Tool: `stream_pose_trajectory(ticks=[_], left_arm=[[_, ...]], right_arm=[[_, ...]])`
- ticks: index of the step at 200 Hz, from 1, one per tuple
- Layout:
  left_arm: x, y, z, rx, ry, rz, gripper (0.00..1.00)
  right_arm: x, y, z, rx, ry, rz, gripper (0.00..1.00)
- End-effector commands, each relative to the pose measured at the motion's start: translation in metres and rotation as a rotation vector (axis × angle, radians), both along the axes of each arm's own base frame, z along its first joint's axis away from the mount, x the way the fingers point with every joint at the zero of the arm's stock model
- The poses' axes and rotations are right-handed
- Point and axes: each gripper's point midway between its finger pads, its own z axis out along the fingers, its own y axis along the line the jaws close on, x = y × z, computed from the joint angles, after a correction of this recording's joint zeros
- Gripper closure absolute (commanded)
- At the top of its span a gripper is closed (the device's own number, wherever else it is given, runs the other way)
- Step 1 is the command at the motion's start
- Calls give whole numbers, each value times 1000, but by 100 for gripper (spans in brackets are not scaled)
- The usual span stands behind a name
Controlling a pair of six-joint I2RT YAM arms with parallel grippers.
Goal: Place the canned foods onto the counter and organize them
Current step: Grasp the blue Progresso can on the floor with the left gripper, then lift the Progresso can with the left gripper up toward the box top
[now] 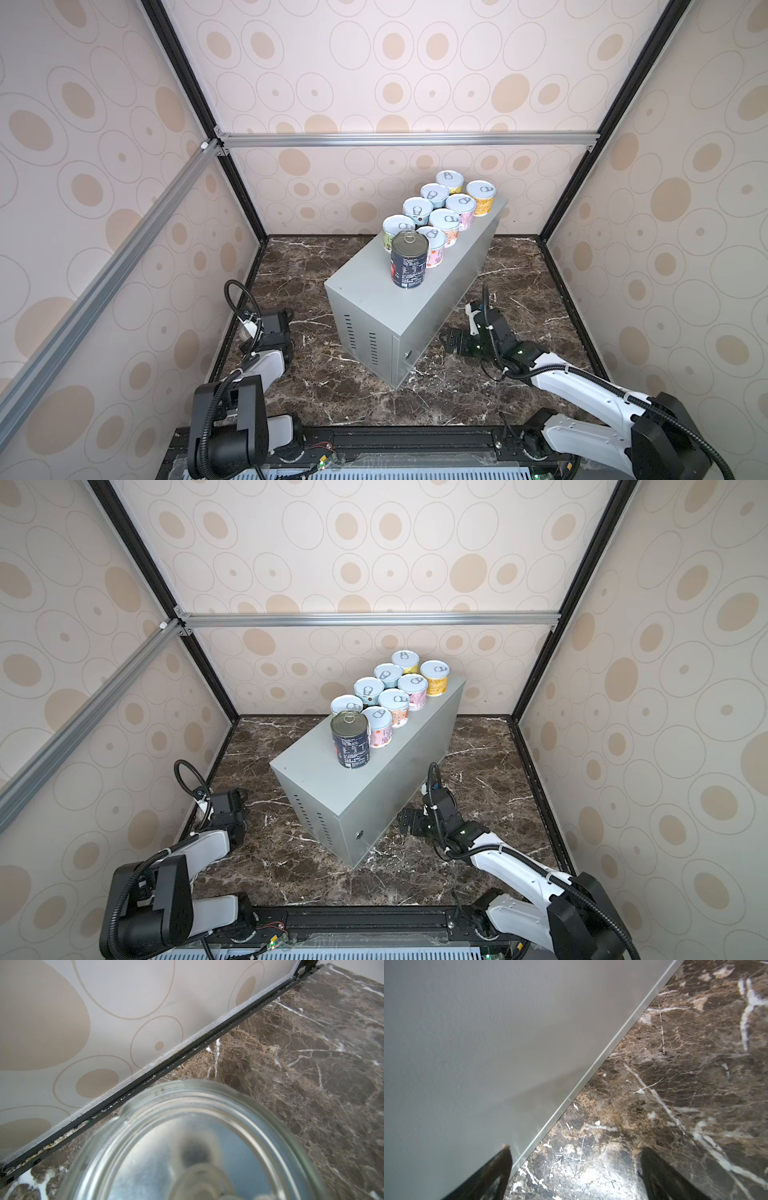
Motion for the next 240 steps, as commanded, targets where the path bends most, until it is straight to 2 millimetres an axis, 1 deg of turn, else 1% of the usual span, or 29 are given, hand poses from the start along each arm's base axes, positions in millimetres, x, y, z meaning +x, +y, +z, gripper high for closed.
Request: stream_pose_trajectory(ticks=[1, 22, 52, 94, 117, 135, 151, 156, 175, 197, 214, 240], left_arm=[[2, 1, 12, 8, 24, -1, 17], [11, -4, 24, -5, 15, -50, 19], [26, -12, 50, -26, -6, -119, 21], [40, -21, 103, -17, -62, -212, 20], [49, -29, 138, -6, -97, -285, 20], [60, -37, 167, 3, -119, -366, 20], [70, -44, 195, -3, -128, -418, 20], [72, -46, 200, -8, -126, -436, 20], [81, -56, 239, -5, -180, -501, 20], [84, -66, 282, 10, -238, -564, 21], [88, -80, 310, 23, -263, -632, 21], [90, -106, 352, 65, -312, -736, 21]], right_arm=[[1, -1, -2, -2, 0, -5, 1], [0, -2, -2, -4, 1, -3, 1], [0, -2, -3, -8, 0, 1, 1], [1, -4, -4, -28, -6, 0, 1], [2, -6, -1, -40, -16, 3, 1], [2, -7, 0, -52, -27, 5, 1], [2, -4, 4, -43, -34, 26, 1], [2, -3, 5, -41, -36, 31, 1], [1, 0, 12, -33, -47, 53, 1], [1, 0, 19, -39, -55, 62, 1], [1, -1, 23, -41, -63, 63, 1], [-1, 0, 28, -32, -58, 68, 1]])
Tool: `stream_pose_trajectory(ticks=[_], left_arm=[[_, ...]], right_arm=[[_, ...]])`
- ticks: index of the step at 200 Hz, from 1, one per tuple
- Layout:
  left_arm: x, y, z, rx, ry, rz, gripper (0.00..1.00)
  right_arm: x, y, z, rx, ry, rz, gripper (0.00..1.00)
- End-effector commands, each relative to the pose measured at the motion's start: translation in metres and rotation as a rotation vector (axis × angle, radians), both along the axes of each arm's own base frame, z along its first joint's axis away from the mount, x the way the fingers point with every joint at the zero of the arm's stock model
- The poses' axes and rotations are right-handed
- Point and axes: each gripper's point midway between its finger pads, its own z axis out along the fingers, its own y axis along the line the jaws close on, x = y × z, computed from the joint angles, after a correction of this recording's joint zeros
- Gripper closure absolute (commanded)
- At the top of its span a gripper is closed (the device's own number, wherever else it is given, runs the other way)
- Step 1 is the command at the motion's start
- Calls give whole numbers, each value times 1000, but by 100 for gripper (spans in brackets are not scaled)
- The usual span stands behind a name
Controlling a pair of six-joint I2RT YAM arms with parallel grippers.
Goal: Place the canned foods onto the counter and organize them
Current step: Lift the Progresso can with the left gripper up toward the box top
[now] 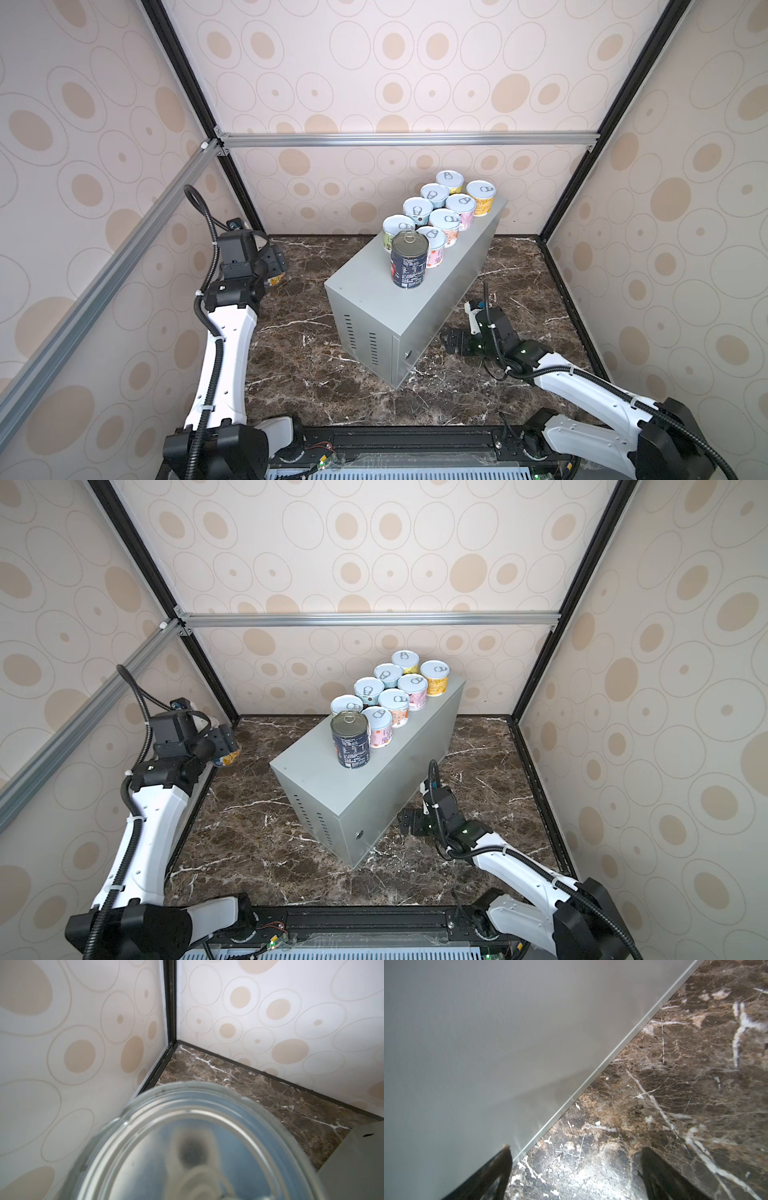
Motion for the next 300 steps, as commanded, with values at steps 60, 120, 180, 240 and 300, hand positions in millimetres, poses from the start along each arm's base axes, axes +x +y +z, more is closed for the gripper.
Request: stream_pose_trajectory(ticks=[60, 120, 180, 240, 300], left_arm=[[7, -101, 145, 111, -271, -329, 20], [-3, -175, 171, 110, -304, -531, 20], [-23, -220, 188, 93, -350, -696, 19], [-41, -245, 185, 71, -343, -792, 19], [-49, -260, 167, 51, -293, -847, 19]], right_arm=[[-8, -12, 20, -47, -6, 0, 1], [-15, -20, 22, -60, 7, -26, 1], [-19, -24, 14, -73, 41, -45, 1], [-21, -29, 8, -102, 61, -57, 1], [-20, -26, 7, -99, 67, -50, 1]])
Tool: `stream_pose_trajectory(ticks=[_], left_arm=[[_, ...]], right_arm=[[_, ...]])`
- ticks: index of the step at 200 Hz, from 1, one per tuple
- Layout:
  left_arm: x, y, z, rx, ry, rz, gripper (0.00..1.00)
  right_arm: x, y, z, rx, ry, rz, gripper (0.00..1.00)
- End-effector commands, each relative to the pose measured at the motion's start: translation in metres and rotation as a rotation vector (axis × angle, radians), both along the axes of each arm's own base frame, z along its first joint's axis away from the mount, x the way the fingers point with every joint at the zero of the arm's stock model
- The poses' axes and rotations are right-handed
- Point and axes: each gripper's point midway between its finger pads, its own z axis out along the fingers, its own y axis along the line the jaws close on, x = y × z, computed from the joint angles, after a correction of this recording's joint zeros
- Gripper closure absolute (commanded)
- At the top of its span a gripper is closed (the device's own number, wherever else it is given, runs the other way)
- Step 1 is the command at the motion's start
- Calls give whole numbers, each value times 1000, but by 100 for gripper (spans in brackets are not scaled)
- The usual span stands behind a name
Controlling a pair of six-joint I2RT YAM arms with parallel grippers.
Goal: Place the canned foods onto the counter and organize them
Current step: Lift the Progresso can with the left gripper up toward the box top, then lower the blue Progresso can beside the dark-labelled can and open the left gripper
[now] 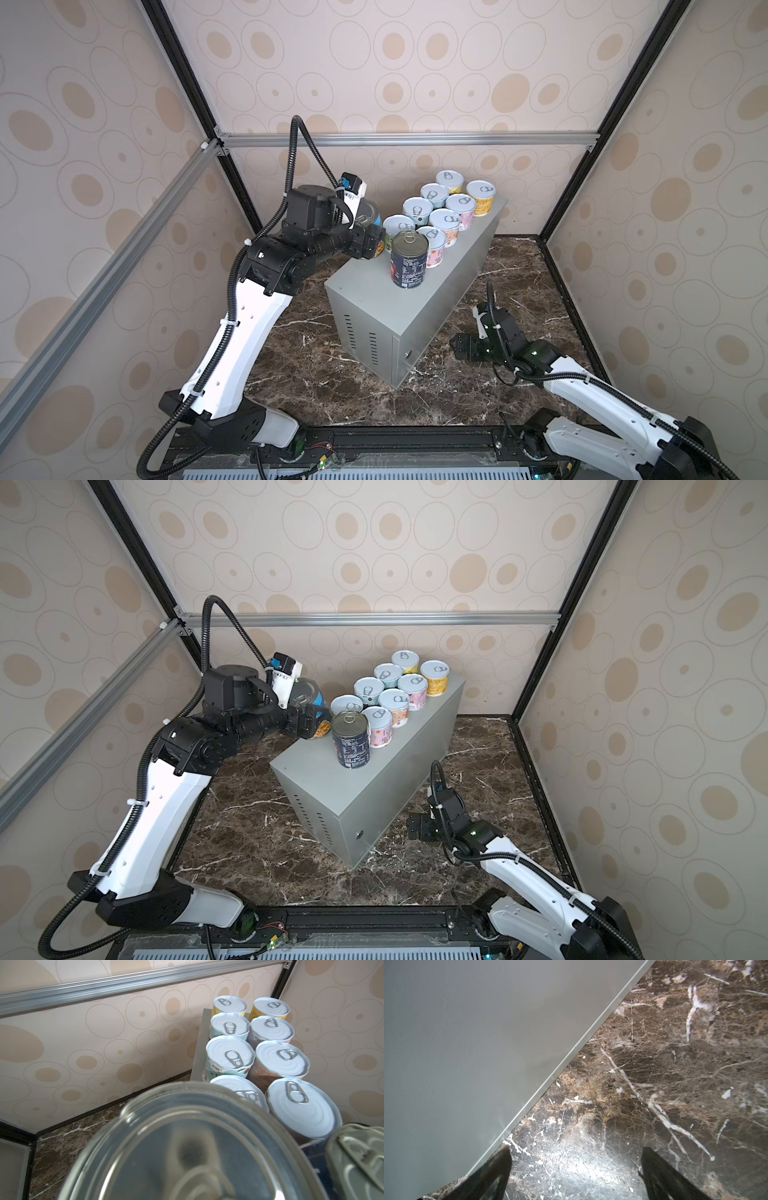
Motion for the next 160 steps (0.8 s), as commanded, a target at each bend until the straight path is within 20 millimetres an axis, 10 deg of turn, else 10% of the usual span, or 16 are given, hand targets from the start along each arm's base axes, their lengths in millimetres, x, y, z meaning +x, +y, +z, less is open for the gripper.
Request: stream_pose_trajectory(ticks=[1, 160], left_arm=[[-19, 1, 54, -85, -159, -32, 19], [-20, -7, 25, -52, -84, -42, 8]], right_arm=[[3, 0, 7, 3, -6, -14, 1], [4, 5, 2, 7, 13, -6, 0]])
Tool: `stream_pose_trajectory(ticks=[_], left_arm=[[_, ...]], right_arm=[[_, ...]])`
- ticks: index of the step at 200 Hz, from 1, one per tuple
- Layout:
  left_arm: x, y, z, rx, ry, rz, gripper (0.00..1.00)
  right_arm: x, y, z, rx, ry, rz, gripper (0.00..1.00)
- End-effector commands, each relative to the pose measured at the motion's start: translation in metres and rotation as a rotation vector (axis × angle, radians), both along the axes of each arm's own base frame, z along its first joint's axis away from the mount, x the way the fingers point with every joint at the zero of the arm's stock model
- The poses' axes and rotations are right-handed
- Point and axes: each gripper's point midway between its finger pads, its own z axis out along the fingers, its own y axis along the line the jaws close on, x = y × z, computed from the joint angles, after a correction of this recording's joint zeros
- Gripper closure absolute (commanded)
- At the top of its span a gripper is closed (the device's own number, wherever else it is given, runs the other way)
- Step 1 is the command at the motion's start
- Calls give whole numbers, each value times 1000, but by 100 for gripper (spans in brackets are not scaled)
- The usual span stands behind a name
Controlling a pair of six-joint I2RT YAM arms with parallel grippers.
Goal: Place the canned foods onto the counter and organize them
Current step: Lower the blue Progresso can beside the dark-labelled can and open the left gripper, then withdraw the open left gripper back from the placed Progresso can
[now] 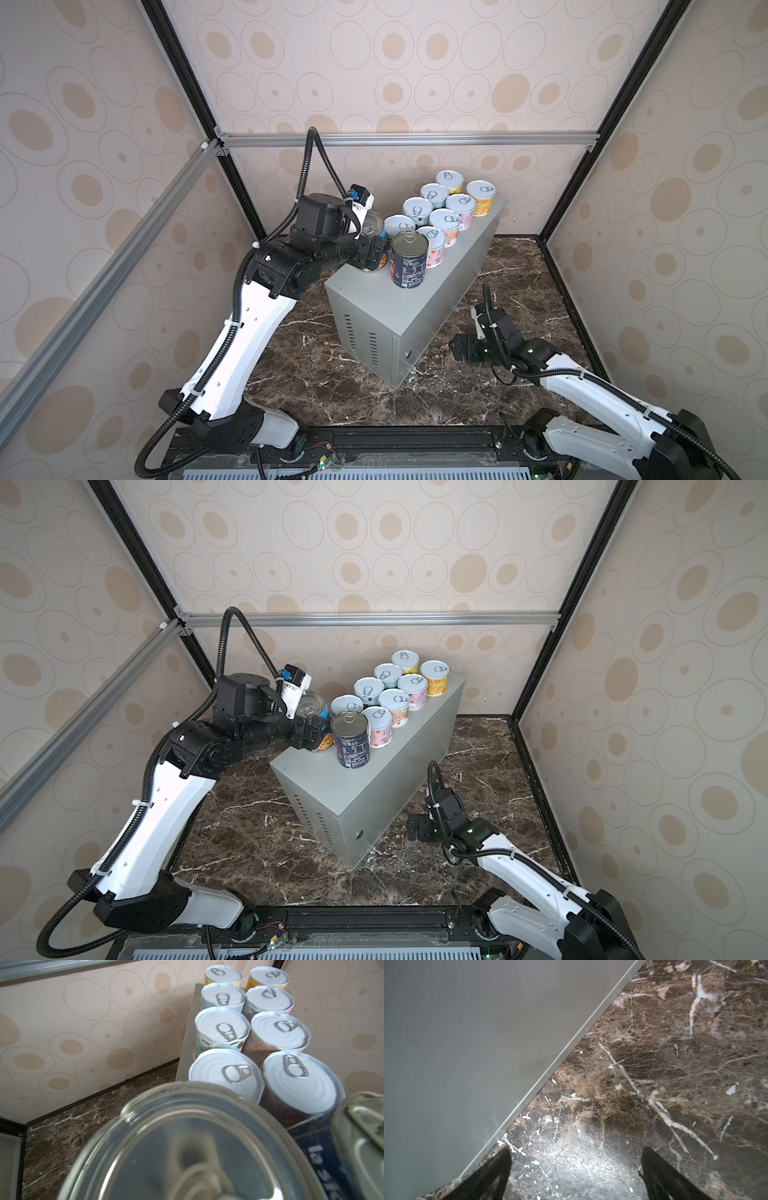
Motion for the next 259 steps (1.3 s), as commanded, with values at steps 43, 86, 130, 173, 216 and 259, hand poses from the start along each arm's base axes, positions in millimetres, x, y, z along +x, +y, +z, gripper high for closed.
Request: stream_pose_trajectory(ticks=[43, 86, 130, 173, 216, 259], left_arm=[[-12, 8, 56, -89, -171, 13, 5], [-18, 22, 75, -115, -224, 63, 3], [-31, 42, 98, -159, -283, 126, 2], [-45, 73, 110, -208, -337, 250, 9], [-34, 77, 89, -160, -291, 295, 15], [-12, 98, 75, -144, -284, 387, 18]], right_arm=[[2, 3, 19, 24, -40, 3, 1], [-1, -1, 29, 18, -59, 9, 1], [-6, -6, 42, 11, -79, 17, 1], [-12, -15, 57, -14, -114, 25, 1], [-17, -20, 64, -16, -146, 31, 1], [-15, -16, 62, -19, -138, 53, 1]])
